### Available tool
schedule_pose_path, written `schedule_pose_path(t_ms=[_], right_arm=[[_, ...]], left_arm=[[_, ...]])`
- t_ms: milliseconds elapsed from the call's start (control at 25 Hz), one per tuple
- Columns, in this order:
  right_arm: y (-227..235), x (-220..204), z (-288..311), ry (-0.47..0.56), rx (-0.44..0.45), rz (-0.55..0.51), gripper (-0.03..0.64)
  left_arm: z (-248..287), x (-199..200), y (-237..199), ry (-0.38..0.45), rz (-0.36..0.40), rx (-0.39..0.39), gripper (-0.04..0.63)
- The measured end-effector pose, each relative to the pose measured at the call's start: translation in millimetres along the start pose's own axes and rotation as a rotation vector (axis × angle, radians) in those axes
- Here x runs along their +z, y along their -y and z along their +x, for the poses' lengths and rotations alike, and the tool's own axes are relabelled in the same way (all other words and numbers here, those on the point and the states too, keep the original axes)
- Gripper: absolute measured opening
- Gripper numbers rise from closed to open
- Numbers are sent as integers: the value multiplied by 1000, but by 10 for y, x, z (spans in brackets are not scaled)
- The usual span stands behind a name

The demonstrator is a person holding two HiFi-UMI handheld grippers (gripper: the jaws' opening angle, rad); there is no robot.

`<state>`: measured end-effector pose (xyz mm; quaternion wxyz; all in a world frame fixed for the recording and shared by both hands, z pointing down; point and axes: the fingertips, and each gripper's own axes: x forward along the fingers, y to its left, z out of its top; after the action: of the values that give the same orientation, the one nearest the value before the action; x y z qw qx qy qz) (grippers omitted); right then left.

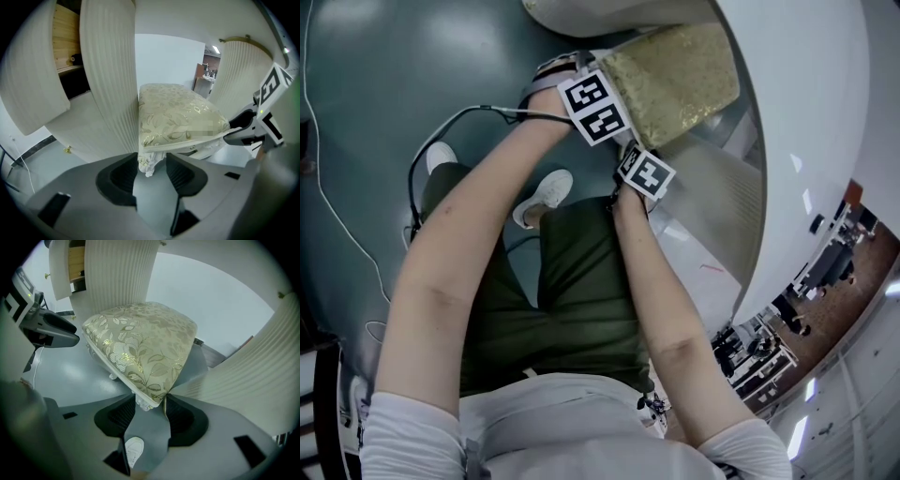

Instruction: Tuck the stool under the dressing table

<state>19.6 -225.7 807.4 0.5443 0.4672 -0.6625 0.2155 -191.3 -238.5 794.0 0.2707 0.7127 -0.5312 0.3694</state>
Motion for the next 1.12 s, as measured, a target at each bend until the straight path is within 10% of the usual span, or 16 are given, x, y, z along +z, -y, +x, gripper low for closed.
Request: schedule_pose_path(t_ms=[280,560,1120], right_arm=[[19,-96,-261,20,23,-8,190],[-285,-32,-723,78,92,-16,11],[-754,433,-2026,230,355,2,9]], left_arm=[[-312,-130,17,-16,-75,9,124],[-853,-326,78,-6,-182,-41,5],[-2168,41,2,124,-289,-125,3]])
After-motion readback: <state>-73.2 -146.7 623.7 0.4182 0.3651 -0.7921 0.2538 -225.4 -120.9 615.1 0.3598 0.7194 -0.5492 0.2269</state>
